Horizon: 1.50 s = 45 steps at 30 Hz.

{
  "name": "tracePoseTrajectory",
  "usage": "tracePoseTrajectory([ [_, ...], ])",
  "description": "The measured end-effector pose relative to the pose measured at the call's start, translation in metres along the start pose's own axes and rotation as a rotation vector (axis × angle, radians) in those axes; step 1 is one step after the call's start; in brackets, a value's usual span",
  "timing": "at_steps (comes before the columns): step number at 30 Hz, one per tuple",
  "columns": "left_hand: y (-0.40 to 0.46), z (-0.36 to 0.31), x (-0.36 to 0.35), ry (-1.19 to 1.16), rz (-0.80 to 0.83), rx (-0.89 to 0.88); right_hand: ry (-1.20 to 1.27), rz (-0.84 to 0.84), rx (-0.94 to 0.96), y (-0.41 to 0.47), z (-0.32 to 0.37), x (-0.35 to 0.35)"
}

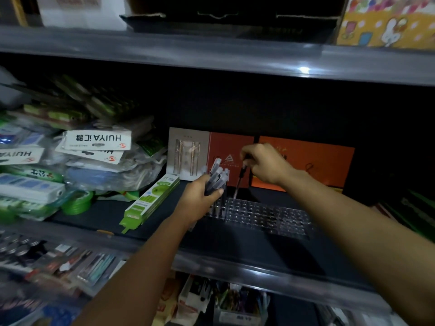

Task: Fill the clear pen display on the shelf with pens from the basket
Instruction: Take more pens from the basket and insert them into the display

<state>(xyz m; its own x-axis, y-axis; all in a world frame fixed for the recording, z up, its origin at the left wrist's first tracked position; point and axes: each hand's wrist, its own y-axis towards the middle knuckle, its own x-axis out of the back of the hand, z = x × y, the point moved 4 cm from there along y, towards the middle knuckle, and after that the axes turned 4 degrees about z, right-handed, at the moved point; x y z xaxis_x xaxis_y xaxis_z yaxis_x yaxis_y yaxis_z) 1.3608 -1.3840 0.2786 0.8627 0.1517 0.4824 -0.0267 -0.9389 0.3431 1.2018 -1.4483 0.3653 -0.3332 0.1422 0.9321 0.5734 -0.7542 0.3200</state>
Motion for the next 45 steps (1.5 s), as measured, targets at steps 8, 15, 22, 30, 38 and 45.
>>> tracePoseTrajectory([
  [8, 0.004, 0.003, -0.005, -0.033, 0.002, 0.008, 0.019, 0.021, -0.006, 0.011, -0.003, -0.004],
  [15, 0.007, 0.008, -0.005, -0.036, 0.007, 0.015, 0.011, 0.061, 0.007, 0.011, -0.005, -0.009],
  [22, 0.006, 0.009, -0.007, -0.051, 0.020, 0.012, -0.022, 0.088, 0.000, 0.014, -0.003, -0.024],
  [30, 0.007, 0.013, -0.006, -0.063, 0.019, 0.012, 0.046, 0.125, -0.005, 0.020, -0.004, -0.036],
  [38, 0.006, 0.015, -0.006, -0.064, 0.020, 0.010, 0.022, 0.154, 0.028, 0.019, -0.004, -0.039],
  [45, 0.004, 0.009, -0.006, -0.130, 0.018, 0.007, 0.177, 0.091, 0.100, 0.000, 0.016, -0.007],
])
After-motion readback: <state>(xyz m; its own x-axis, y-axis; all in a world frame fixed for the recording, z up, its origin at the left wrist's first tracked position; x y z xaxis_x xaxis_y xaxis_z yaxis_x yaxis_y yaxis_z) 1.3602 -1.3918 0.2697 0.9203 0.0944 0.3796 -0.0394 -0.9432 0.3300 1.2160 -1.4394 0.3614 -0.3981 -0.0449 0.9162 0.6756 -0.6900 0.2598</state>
